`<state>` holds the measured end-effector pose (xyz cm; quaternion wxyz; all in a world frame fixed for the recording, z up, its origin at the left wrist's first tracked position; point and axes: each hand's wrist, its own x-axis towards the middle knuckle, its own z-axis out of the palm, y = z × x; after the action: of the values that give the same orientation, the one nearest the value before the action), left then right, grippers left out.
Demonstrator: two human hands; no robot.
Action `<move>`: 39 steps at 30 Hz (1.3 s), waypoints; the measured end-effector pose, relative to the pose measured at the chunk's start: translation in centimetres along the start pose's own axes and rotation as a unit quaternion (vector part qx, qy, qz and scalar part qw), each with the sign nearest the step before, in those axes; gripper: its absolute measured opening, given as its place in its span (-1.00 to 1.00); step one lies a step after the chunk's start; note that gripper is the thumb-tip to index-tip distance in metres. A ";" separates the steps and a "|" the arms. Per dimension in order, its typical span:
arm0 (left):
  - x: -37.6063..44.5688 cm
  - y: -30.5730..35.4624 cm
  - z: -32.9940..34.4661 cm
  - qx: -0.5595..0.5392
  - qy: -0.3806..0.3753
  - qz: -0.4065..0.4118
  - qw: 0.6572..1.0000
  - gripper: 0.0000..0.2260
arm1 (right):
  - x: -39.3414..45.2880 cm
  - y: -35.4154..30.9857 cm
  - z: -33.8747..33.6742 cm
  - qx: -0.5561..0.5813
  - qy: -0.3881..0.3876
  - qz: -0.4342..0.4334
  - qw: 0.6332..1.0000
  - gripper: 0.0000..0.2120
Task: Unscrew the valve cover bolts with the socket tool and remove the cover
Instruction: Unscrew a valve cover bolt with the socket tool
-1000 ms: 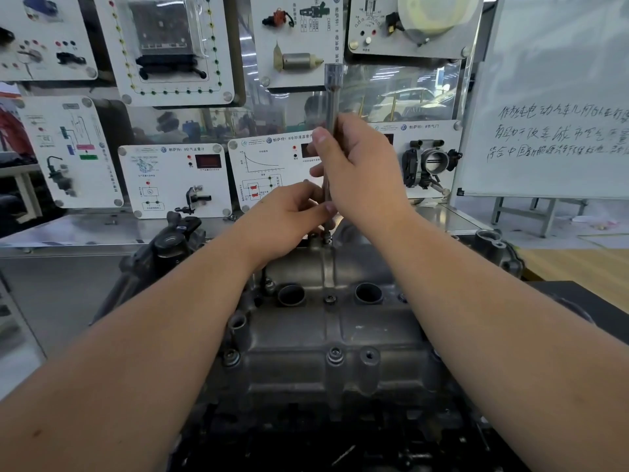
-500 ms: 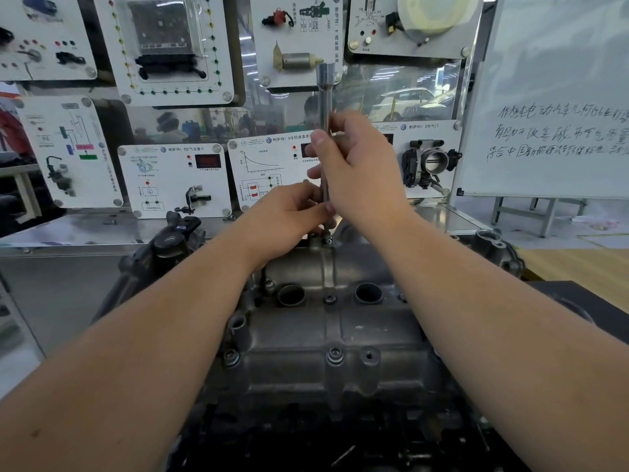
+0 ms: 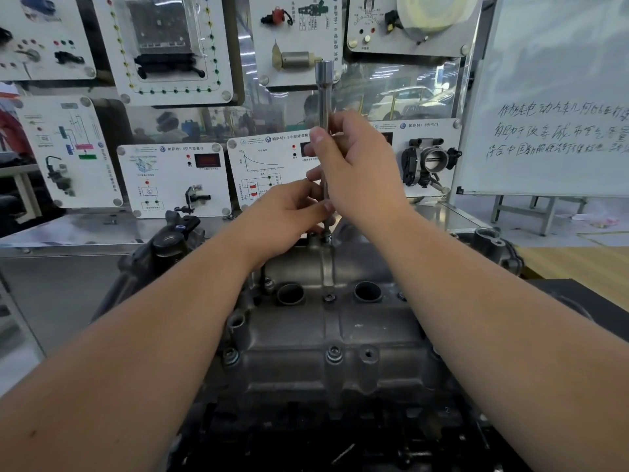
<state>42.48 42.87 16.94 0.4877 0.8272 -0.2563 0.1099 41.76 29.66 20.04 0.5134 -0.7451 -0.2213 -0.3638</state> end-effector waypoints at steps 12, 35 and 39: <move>0.1 0.0 -0.1 0.004 0.002 -0.006 1.000 -0.80 | -0.1 -0.4 0.0 0.030 -0.018 0.011 0.999 -0.96; 0.4 -0.5 -0.1 -0.019 0.002 -0.002 1.000 -0.88 | -0.1 -0.7 0.0 0.035 0.004 0.001 0.999 -0.82; 0.3 -0.5 -0.2 -0.001 0.002 0.003 1.000 -0.88 | -0.2 -1.0 0.0 0.035 -0.007 0.003 0.999 -0.79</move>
<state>43.01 43.16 16.80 0.4888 0.8257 -0.2580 0.1128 40.92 30.11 20.52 0.5387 -0.7300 -0.2352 -0.3487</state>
